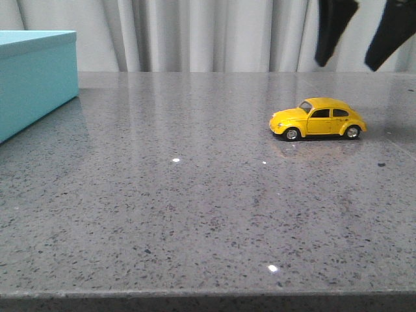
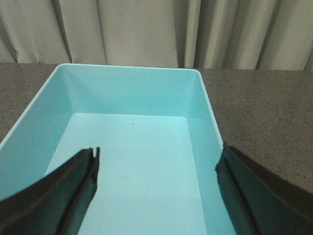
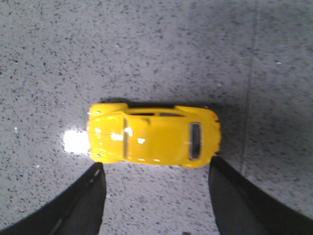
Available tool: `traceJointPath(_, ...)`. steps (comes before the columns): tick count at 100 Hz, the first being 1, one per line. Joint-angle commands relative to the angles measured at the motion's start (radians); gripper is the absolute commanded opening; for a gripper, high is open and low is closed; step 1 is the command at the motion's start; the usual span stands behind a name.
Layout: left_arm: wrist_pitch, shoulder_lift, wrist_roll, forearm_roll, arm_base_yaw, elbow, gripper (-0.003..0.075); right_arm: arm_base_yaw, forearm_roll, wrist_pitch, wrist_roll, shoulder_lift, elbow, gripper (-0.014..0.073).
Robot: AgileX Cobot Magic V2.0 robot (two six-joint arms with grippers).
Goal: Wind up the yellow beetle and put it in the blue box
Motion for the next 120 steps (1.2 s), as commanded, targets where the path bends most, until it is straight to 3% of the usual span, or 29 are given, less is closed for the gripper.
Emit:
traceJointPath(1,-0.07,0.005,0.001,-0.014,-0.007,-0.036,0.0494,0.013,0.003,-0.013,0.018,-0.008,-0.051,0.0469)
traceJointPath(88,-0.065,0.005,0.001,-0.014,-0.007,-0.036,0.0494,0.018,-0.059,0.004,0.054,0.099,-0.055,0.0468)
traceJointPath(120,-0.063,0.005,0.001,-0.014,-0.007,-0.036,0.0494,-0.098,-0.149,0.112,0.073,0.097,-0.055,0.0468)
